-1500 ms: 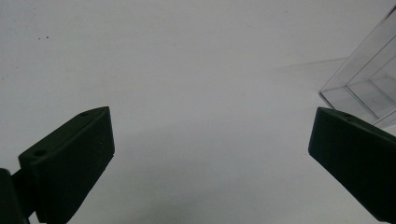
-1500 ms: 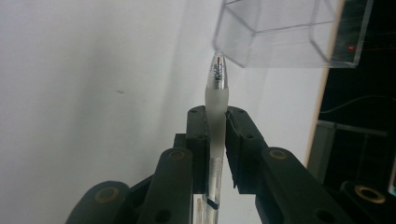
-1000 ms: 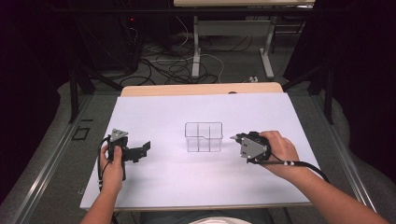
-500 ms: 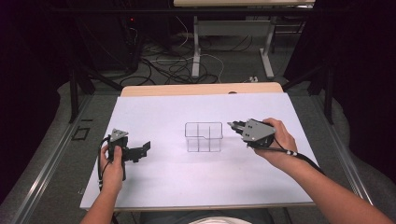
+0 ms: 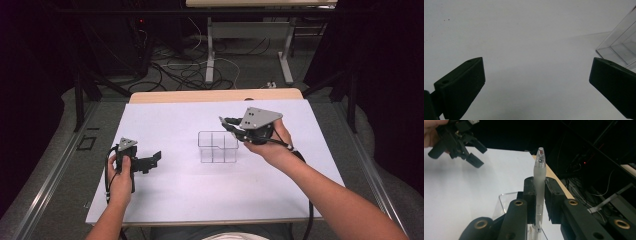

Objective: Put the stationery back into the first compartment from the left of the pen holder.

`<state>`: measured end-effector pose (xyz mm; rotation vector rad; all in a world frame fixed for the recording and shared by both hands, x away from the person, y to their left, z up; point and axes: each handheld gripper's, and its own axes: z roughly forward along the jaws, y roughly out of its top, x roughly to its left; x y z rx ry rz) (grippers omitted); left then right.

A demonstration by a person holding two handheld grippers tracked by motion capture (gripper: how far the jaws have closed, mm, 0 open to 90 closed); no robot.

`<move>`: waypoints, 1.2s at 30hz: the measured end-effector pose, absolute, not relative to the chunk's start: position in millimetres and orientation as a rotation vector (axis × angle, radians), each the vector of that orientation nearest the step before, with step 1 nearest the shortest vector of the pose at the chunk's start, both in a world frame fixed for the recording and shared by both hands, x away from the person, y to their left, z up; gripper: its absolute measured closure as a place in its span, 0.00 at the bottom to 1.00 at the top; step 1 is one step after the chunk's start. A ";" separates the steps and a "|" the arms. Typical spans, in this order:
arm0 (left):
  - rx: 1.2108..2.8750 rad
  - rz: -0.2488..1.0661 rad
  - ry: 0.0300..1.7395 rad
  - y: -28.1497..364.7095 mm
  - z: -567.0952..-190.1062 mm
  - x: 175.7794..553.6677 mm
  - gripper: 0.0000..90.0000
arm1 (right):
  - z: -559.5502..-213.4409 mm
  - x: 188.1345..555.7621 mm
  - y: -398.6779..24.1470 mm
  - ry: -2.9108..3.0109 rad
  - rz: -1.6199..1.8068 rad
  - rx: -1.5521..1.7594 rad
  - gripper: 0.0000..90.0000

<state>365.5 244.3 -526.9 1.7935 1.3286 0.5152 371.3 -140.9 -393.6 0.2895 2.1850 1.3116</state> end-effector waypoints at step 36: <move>1.784 0.517 1.331 246.9 -526.6 366.4 0.00 | -448.3 411.5 -93.3 2.154 1.644 0.717 0.89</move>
